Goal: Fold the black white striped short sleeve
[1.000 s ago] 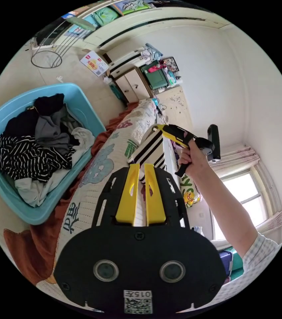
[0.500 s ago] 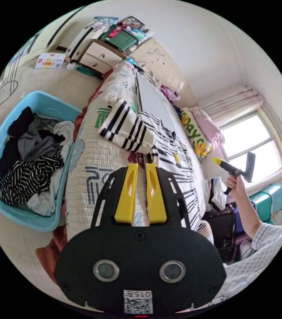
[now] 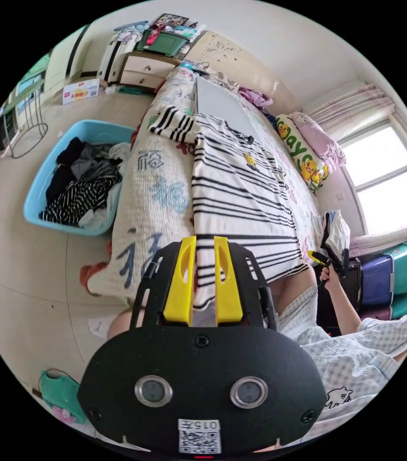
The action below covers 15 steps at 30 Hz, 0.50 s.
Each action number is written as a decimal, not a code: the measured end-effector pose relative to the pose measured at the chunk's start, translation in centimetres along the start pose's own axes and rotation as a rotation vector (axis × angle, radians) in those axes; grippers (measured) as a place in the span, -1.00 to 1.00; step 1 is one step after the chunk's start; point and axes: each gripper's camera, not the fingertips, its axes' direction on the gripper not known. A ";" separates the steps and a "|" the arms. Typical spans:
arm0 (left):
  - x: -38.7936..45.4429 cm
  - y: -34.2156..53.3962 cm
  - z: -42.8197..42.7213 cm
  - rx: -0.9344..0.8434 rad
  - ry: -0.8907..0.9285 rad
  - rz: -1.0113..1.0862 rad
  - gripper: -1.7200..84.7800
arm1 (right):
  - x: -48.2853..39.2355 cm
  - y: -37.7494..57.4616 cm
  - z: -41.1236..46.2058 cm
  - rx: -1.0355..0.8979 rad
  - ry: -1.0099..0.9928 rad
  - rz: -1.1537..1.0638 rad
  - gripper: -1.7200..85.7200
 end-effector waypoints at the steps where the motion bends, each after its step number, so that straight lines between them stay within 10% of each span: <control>1: 0.0 0.7 0.6 -0.036 0.016 -0.035 -0.80 | 0.1 0.1 1.2 -0.019 -0.006 -0.002 -0.70; 15: 6.5 -0.2 6.0 -0.351 -0.110 0.029 -0.96 | -0.1 -0.7 10.7 -0.159 0.075 -0.065 -0.96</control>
